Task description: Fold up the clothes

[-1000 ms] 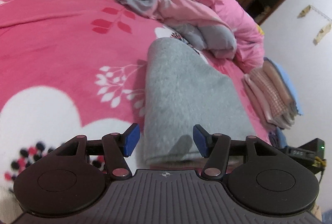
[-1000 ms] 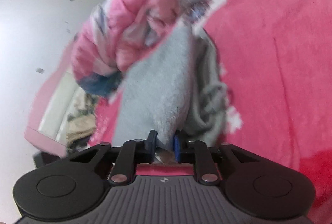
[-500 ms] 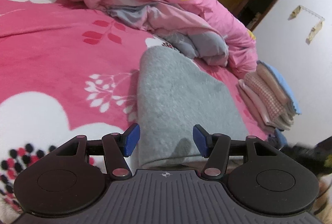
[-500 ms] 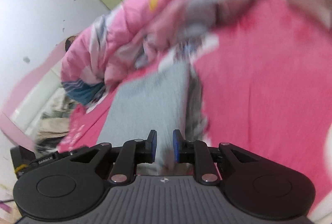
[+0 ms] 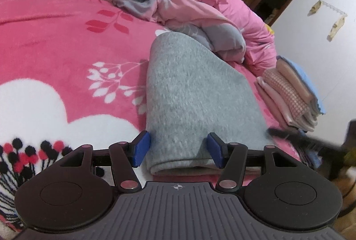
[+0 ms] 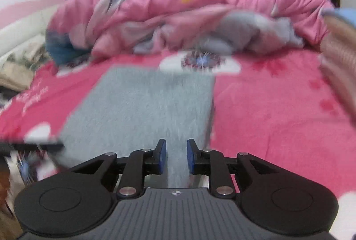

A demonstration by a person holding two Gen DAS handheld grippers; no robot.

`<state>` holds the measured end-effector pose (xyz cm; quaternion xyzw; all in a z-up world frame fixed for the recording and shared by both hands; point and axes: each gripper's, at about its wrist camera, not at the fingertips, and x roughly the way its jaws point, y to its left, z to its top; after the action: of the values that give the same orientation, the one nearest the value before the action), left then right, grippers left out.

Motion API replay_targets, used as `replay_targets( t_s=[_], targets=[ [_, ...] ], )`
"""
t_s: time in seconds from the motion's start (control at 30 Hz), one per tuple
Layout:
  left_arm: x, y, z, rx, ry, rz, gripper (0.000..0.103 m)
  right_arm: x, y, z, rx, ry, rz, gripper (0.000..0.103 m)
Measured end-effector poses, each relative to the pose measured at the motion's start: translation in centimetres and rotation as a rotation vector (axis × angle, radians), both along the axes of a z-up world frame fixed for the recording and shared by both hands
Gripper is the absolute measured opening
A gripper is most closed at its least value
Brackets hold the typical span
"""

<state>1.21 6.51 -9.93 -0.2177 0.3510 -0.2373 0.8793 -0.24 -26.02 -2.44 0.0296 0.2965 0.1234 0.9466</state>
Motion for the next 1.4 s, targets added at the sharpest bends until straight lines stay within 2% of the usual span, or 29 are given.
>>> replay_targets(
  t_s=[0.1,0.17,0.23,0.43,0.53,0.6,0.67,0.73,0.8,0.83,0.87,0.97,1.03,1.1,1.17,1.27,1.33,1.4],
  targets=[
    [-0.1,0.3,-0.4,-0.024,-0.002,-0.003,0.057,0.1,4.1,4.0,-0.021,-0.102,0.133,0.022],
    [-0.2,0.4,-0.7,-0.041,-0.003,0.005,0.057,1.3,7.9,5.5,-0.042,-0.128,0.291,0.022],
    [-0.4,0.4,-1.0,-0.050,-0.008,0.011,0.056,2.6,11.7,5.6,-0.101,-0.105,0.430,0.022],
    [-0.4,0.8,-1.9,-0.083,-0.023,-0.003,0.056,7.4,20.8,1.1,-0.410,0.088,0.787,0.021],
    [-0.2,0.9,-2.2,-0.094,-0.029,-0.017,0.055,10.4,22.5,-1.1,-0.554,0.167,0.832,0.016],
    [-0.1,1.0,-2.4,-0.099,-0.034,-0.027,0.055,12.2,22.7,-1.4,-0.643,0.145,0.831,0.015],
    [-0.1,1.1,-2.5,-0.106,-0.035,-0.034,0.055,15.2,22.5,-1.2,-0.730,0.099,0.748,0.016],
    [-0.1,1.2,-2.6,-0.114,-0.036,-0.043,0.055,18.0,21.6,-1.0,-0.701,0.145,0.707,0.004],
    [-0.1,1.3,-2.6,-0.121,-0.037,-0.050,0.055,19.8,21.3,-0.3,-0.678,0.179,0.665,0.004],
    [-0.1,1.3,-2.7,-0.122,-0.038,-0.054,0.055,19.7,21.8,0.0,-0.718,0.151,0.636,0.009],
    [-0.1,1.3,-2.8,-0.126,-0.043,-0.057,0.055,19.2,22.5,0.4,-0.749,0.124,0.631,0.009],
    [-0.1,1.6,-3.2,-0.152,-0.067,-0.070,0.055,16.7,24.4,0.7,-0.704,0.186,0.802,0.009],
    [-0.3,1.7,-3.4,-0.161,-0.084,-0.078,0.055,14.2,25.8,-0.9,-0.753,0.263,0.982,0.009],
    [-0.4,1.7,-3.5,-0.165,-0.097,-0.083,0.055,12.0,26.4,-3.3,-0.850,0.312,1.141,0.009],
    [-0.4,1.8,-3.5,-0.169,-0.105,-0.087,0.055,12.4,26.2,-4.4,-0.924,0.301,1.137,0.010],
    [-0.4,2.0,-3.6,-0.178,-0.109,-0.092,0.055,17.6,24.8,-3.4,-0.915,0.213,0.845,0.011],
    [-0.4,2.1,-3.6,-0.182,-0.110,-0.095,0.055,21.4,22.6,-2.0,-0.854,0.174,0.579,0.013],
    [-0.5,2.2,-3.6,-0.187,-0.109,-0.095,0.055,22.9,20.2,-0.3,-0.767,0.142,0.395,0.013]
  ],
)
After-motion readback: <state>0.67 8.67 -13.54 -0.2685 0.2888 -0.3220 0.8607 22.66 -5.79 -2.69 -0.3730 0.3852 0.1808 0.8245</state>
